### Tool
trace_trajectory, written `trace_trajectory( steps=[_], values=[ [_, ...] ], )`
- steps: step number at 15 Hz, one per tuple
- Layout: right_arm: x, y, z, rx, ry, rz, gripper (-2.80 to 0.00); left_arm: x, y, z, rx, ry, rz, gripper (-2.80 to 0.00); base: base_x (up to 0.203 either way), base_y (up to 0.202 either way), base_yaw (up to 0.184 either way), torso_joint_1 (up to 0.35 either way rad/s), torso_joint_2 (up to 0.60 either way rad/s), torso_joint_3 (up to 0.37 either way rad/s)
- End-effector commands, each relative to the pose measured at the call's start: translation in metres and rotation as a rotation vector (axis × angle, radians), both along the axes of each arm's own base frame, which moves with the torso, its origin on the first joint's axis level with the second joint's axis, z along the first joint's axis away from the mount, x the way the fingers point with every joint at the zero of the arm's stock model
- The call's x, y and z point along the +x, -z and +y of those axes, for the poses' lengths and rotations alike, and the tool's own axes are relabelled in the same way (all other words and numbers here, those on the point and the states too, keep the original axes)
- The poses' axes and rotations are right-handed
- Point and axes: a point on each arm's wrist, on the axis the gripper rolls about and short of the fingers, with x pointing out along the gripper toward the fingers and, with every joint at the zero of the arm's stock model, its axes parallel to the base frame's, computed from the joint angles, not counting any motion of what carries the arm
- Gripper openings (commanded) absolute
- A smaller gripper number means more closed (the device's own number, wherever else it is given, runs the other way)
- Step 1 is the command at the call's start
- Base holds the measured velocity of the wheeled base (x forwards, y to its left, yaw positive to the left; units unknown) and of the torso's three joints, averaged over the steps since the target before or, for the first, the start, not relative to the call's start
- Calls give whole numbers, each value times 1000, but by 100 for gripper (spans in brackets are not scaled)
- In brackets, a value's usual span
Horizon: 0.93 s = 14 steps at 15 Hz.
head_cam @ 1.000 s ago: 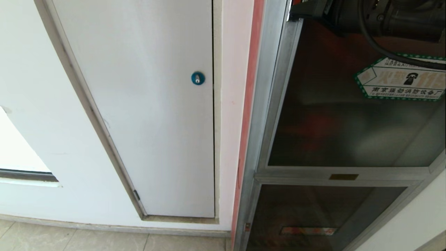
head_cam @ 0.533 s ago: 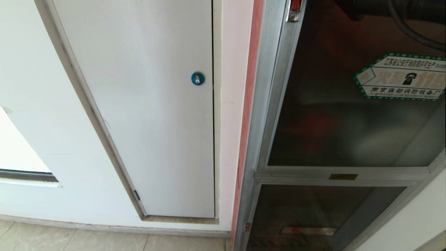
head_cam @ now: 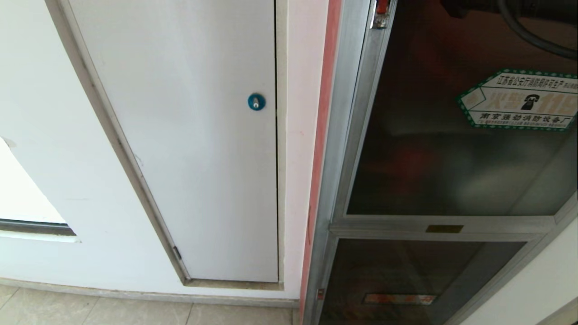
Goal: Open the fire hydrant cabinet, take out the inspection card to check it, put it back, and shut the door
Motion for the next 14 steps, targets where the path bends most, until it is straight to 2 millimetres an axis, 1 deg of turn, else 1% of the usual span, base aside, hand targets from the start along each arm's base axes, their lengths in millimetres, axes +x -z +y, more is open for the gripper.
trace_trajectory(
  steps=[1,4,10,14],
  values=[
    [7,4,2,-5,3,13,-280,1,4,0,0,-1,13,-280,0,0,0,0,0,0],
    [14,8,0,-9,17,22,-280,1,4,0,0,-1,13,-280,0,0,0,0,0,0],
    [18,7,-7,-2,43,6,-280,1,4,0,0,-1,13,-280,0,0,0,0,0,0],
    [25,12,-8,-8,52,20,-280,1,4,0,0,-1,13,-280,0,0,0,0,0,0]
  ],
)
